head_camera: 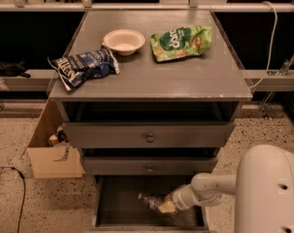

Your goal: Place water bottle into bottom drawer

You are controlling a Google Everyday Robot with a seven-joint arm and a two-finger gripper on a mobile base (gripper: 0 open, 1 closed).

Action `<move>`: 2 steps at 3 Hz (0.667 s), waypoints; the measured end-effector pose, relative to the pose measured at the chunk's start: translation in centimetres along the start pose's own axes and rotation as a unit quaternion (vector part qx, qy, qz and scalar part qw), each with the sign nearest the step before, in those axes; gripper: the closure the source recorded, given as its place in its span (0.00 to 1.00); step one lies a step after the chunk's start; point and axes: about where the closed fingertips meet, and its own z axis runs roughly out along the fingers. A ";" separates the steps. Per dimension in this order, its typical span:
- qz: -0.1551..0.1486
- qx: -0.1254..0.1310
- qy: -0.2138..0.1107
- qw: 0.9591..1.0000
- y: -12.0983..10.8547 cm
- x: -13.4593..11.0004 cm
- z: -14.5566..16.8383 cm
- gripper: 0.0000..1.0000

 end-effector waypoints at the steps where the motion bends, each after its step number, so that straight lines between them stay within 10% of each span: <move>1: -0.001 0.011 0.016 1.000 -0.6 1.8 2.1 1.00; 2: -0.005 0.002 0.028 1.000 -0.7 1.5 4.7 1.00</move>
Offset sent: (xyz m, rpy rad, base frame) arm -0.0030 -0.0025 -0.0249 -0.0351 0.0016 0.0003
